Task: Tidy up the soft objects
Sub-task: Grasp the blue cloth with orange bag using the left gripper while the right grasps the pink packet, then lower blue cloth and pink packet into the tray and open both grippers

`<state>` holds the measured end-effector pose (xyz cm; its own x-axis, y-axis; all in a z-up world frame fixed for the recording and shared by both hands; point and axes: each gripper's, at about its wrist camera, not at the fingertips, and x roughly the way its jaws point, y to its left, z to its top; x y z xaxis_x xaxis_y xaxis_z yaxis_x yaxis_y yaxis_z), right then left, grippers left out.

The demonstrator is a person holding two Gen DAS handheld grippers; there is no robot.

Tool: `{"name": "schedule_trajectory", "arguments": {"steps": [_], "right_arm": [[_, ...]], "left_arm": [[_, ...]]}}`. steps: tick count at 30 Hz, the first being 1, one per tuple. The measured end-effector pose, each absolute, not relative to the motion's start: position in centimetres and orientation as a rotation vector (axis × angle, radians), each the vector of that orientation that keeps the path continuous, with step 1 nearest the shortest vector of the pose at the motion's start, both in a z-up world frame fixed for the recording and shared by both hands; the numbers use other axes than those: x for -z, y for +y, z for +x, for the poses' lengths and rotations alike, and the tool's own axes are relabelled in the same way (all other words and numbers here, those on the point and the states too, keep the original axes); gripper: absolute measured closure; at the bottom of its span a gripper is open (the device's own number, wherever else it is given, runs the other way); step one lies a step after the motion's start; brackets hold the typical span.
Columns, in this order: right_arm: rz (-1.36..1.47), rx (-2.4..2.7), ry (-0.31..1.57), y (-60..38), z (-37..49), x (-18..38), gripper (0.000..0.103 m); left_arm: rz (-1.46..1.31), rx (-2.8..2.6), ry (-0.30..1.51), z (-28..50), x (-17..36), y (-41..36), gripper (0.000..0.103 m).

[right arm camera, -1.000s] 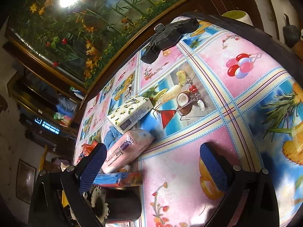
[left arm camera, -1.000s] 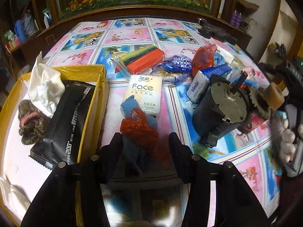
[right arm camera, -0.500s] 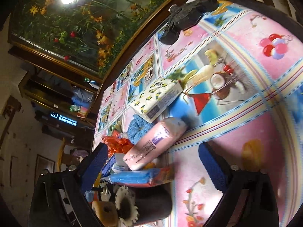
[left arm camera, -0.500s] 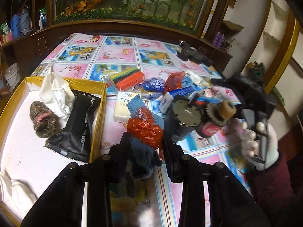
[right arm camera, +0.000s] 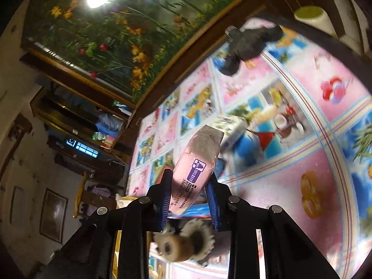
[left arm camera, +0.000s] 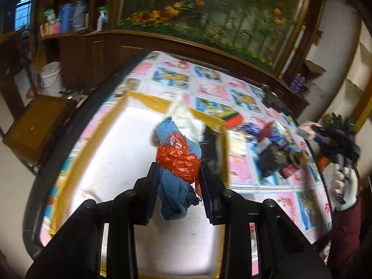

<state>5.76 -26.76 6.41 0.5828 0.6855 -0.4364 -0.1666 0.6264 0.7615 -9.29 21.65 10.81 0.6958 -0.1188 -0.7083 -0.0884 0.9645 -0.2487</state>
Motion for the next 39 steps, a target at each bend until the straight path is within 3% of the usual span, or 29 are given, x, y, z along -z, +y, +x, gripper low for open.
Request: {"name": "schedule_trajectory", "arguments": {"steps": [6,14,17,19,24,28,33,39], "right_arm": [[0.627,-0.709,0.82,-22.0,2.1,-8.6,0.075],[0.472,-0.901,0.961,-10.6,0.2,-6.9,0.075],[0.407,-0.948,1.008,-6.1,0.2,-5.9,0.075],[0.371,-0.973,1.037,-3.4,0.5,-5.7,0.075],[0.279,-1.031,1.1,3.3,0.7,-5.0,0.075],[0.221,-1.084,1.156,7.8,1.3,-3.7,0.075],[0.115,-1.025,1.182,11.7,4.0,-2.5,0.074],[0.034,-0.946,1.116,12.8,4.4,-3.3,0.066]], "left_arm": [[-0.335,-0.023,0.891,-5.6,-8.4,25.4,0.072],[-0.318,-0.067,0.932,1.7,-6.0,26.4,0.071],[-0.324,-0.082,0.942,4.1,-4.9,27.0,0.064],[-0.353,-0.086,0.951,5.1,-4.1,27.7,0.047],[-0.427,-0.027,0.934,4.4,-4.6,29.0,0.046],[-0.484,-0.015,0.868,2.0,-5.6,29.8,0.034],[-0.635,-0.01,0.828,-0.5,-4.5,30.9,0.034],[-0.656,-0.034,0.791,-2.4,-4.1,30.6,0.034]]}}
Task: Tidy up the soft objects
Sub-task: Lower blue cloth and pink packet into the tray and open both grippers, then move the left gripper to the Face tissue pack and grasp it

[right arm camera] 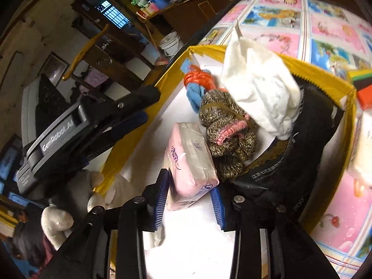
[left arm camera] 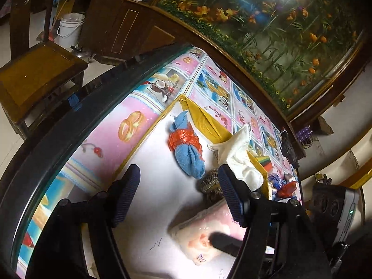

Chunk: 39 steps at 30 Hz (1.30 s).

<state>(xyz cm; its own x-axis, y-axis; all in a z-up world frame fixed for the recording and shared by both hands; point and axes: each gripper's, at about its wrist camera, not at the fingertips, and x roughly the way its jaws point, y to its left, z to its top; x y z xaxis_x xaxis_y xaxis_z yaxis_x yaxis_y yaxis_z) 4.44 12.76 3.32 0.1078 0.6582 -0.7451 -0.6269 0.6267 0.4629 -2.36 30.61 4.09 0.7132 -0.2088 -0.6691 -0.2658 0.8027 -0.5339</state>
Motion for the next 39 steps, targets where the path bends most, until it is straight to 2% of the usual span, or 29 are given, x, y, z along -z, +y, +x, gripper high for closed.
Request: {"name": "schedule_trajectory", "arguments": {"steps": [3,5,9,12,16,18,20,24,26,28,29,31,32,33,36,39], "right_arm": [[0.034,-0.958,1.091,13.0,4.2,-4.2,0.057],[0.065,-0.984,1.084,13.1,3.8,-4.5,0.045],[0.144,-1.023,1.116,14.0,4.9,-4.1,0.043],[0.182,-1.025,1.089,15.6,6.0,-4.2,0.043],[0.173,-1.001,0.964,14.3,5.9,-5.9,0.043],[0.132,-0.98,0.884,12.2,4.6,-7.6,0.038],[0.073,-0.928,0.793,9.5,2.3,-9.4,0.029],[-0.004,-0.788,0.637,3.4,-2.6,-11.9,0.023],[-0.025,-0.673,0.531,0.2,-5.2,-13.4,0.009],[-0.045,-0.552,0.432,-3.5,-7.8,-14.2,0.0],[-0.056,-0.5,0.395,-5.0,-8.9,-14.3,0.0],[-0.082,-0.397,0.353,-8.5,-10.3,-14.0,0.0],[-0.084,-0.351,0.348,-10.2,-10.7,-13.6,0.001],[-0.077,-0.319,0.349,-11.7,-11.3,-13.2,0.001],[0.012,-0.247,0.422,-15.5,-11.2,-11.4,0.001],[0.193,-0.251,0.528,-18.4,-9.7,-9.3,0.001]], "left_arm": [[-0.616,-0.054,0.766,-3.4,-4.0,29.9,0.034],[-0.621,-0.061,0.751,-4.0,-4.1,29.9,0.034],[-0.738,-0.065,0.735,-5.0,-4.6,31.2,0.034],[-0.773,-0.093,0.653,-7.2,-6.9,32.4,0.034],[-0.712,-0.115,0.58,-10.3,-10.3,32.4,0.031],[-0.666,-0.118,0.553,-11.4,-11.7,31.7,0.029],[-0.633,-0.106,0.529,-12.1,-12.8,30.7,0.029],[-0.537,-0.067,0.503,-13.1,-14.2,27.0,0.029],[-0.421,-0.065,0.459,-14.1,-15.7,24.0,0.029],[-0.292,-0.084,0.373,-15.6,-17.3,20.9,0.029],[-0.225,-0.085,0.307,-16.7,-18.2,19.2,0.028],[-0.152,-0.069,0.205,-18.3,-19.3,16.9,0.0],[-0.149,-0.035,0.192,-18.4,-19.3,16.2,0.0],[-0.169,0.019,0.239,-17.6,-19.0,15.7,0.0],[-0.3,0.209,0.559,-12.5,-15.5,14.5,0.0],[-0.313,0.207,0.687,-10.6,-12.4,13.1,0.0]]}}
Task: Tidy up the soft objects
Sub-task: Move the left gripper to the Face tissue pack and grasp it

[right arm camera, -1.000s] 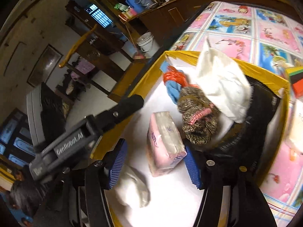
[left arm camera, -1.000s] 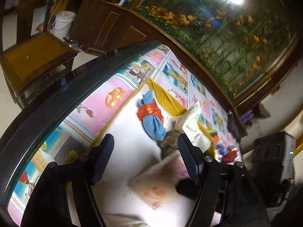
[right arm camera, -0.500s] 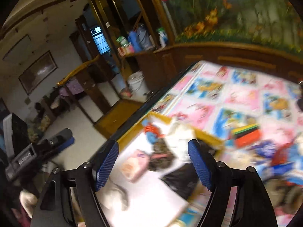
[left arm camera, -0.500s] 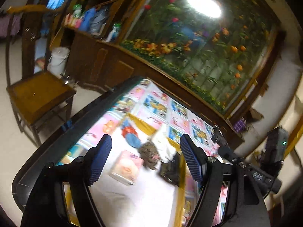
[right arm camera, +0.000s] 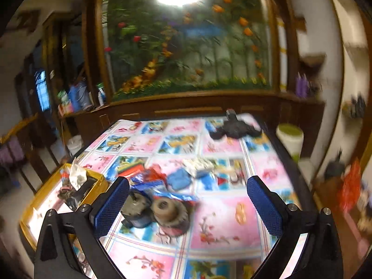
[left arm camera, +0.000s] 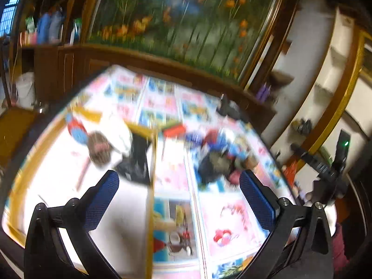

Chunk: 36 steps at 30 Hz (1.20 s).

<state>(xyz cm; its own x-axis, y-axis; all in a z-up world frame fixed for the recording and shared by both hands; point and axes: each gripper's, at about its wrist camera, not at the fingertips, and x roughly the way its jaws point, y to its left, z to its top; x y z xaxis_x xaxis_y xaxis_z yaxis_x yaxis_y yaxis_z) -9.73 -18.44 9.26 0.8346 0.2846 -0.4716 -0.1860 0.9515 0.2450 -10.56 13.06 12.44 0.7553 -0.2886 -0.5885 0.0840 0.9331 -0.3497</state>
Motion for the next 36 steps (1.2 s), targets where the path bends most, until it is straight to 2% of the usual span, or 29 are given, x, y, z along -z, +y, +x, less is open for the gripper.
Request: {"name": "schedule_trajectory", "arguments": {"steps": [6,9,13,14,16,19,28,33,36], "right_arm": [[0.397,-0.252,0.693,-24.3,-6.3,-6.5,0.001],[0.469,-0.245,0.747,-28.6,-4.2,-6.9,0.001],[0.528,-0.24,0.782,-29.3,-1.9,-4.4,0.001],[0.535,-0.241,0.787,-29.4,-1.6,-4.0,0.001],[0.547,-0.244,0.796,-29.4,-0.8,-2.7,0.001],[0.574,-0.253,0.808,-30.0,-0.1,-2.1,0.001],[0.61,-0.295,0.802,-30.5,1.2,-0.6,0.001],[0.608,-0.311,0.807,-30.4,0.6,-0.6,0.001],[0.607,-0.309,0.807,-30.5,0.3,-0.9,0.001]], "left_arm": [[-0.185,0.198,0.792,-9.0,-10.6,8.8,0.0],[-0.116,0.204,0.813,-7.7,-9.8,6.4,0.0],[-0.03,0.239,0.834,-4.0,-8.3,5.3,0.001],[-0.024,0.24,0.848,-2.8,-7.8,5.2,0.003],[-0.064,0.25,0.885,-0.5,-7.1,5.8,0.013],[-0.143,0.263,0.927,2.3,-6.3,6.9,0.021],[-0.108,0.226,0.949,6.8,-5.4,6.8,0.021],[-0.039,0.284,0.903,6.3,-6.4,5.3,0.021],[0.001,0.251,0.944,6.8,-5.7,4.3,0.021]]}}
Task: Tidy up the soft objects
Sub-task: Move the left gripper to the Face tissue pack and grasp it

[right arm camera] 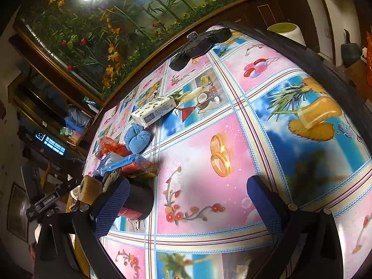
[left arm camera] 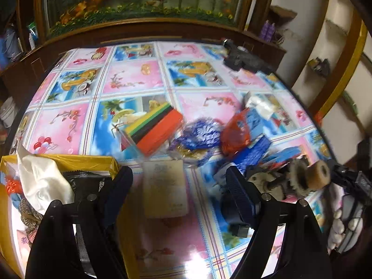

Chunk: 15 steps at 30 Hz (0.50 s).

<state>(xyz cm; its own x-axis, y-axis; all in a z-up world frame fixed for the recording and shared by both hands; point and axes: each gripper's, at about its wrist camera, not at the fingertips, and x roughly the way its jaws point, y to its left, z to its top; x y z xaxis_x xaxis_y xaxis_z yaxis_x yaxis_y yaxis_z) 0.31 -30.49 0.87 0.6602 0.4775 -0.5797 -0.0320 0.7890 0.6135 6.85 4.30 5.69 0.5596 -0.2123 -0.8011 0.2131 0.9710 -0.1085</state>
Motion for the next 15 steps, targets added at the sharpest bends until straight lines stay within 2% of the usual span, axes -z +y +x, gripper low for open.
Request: {"name": "schedule_trajectory", "arguments": {"steps": [6,12,14,15], "right_arm": [[0.597,-0.313,0.81,-30.5,-0.1,-1.0,0.001],[0.597,-0.315,0.812,-30.6,-0.4,-1.4,0.001],[0.594,-0.315,0.812,-30.5,-0.4,-1.3,0.001],[0.595,-0.314,0.812,-30.5,-0.4,-1.4,0.001]], "left_arm": [[-0.044,0.207,0.984,7.9,-4.3,5.1,0.021],[0.119,0.225,1.035,8.4,-3.6,3.1,0.021],[0.112,0.25,1.068,9.0,-3.4,2.9,0.024],[0.094,0.27,1.092,9.2,-3.2,3.0,0.04]]}}
